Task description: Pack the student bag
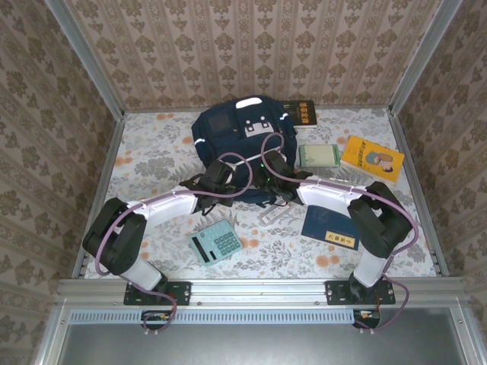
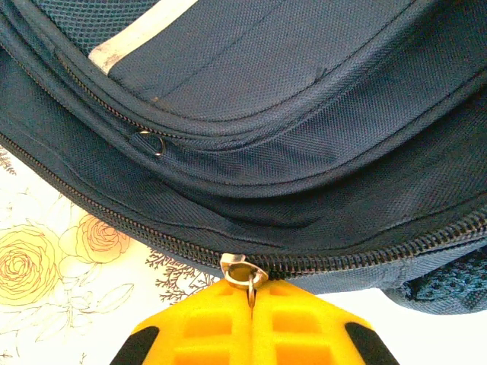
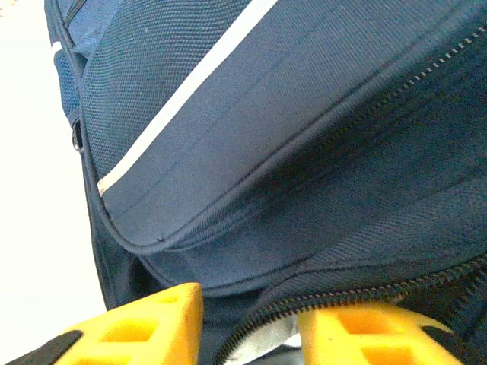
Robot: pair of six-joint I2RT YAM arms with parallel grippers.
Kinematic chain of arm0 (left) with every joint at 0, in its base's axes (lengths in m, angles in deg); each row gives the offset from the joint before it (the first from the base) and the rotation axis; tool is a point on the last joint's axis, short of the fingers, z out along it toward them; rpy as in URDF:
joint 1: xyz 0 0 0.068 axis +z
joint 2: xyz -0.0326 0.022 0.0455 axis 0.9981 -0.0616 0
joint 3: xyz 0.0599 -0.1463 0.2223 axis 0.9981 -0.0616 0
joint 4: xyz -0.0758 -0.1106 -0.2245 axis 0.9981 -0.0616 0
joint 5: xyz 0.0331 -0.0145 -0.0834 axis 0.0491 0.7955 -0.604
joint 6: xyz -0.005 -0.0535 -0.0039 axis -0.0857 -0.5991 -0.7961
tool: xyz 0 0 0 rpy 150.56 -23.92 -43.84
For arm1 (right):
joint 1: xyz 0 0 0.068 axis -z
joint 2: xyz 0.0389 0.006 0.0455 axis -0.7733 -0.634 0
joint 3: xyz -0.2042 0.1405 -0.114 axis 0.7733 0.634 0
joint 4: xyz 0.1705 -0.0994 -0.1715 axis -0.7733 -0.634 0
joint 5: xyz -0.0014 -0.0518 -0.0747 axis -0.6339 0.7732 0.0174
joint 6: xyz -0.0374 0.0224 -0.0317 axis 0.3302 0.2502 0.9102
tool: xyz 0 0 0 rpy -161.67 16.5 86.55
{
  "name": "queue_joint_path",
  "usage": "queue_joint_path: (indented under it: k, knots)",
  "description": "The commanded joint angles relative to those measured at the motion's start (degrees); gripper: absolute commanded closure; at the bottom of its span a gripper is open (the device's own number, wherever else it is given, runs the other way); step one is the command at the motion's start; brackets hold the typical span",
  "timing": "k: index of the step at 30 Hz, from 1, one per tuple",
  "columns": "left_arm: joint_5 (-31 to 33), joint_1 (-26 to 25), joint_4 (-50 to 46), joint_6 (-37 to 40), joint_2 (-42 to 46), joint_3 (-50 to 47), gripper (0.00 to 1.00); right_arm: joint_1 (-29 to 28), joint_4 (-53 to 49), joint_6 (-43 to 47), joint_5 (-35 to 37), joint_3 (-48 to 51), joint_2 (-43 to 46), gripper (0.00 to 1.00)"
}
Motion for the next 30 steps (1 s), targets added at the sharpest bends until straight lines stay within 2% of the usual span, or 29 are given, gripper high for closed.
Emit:
queue_joint_path:
  k: [1,3,4,9,12,21,30]
  knots:
    - [-1.48,-0.96,1.56,0.05,2.18,-0.37,1.0,0.62,-1.26,-1.83,1.39,-2.74,-2.22,0.77]
    - [-0.75,-1.08,1.32,0.23,2.42,-0.41,1.0,0.95,-0.99,-1.37,1.16,-2.89,-2.08,0.96]
    - [-0.21,-1.06,1.15,0.32,2.47,-0.39,1.0,1.04,-1.27,-0.74,1.37,-2.96,-1.67,1.0]
    - [7.07,-0.76,-2.16,0.28,1.8,0.74,1.0,1.79,-4.68,4.75,3.56,-4.03,2.38,1.0]
    - [10.17,1.26,-4.32,-0.9,0.98,1.22,1.0,3.09,-4.72,6.95,3.83,-2.8,5.49,1.0]
    - [14.64,10.33,-10.44,-5.26,-1.95,4.17,1.0,6.93,-1.24,10.58,3.0,3.74,13.73,1.0]
    - [17.32,20.36,-14.52,-7.89,-13.02,13.87,1.0,9.28,-0.98,11.15,0.64,5.02,17.67,1.0]
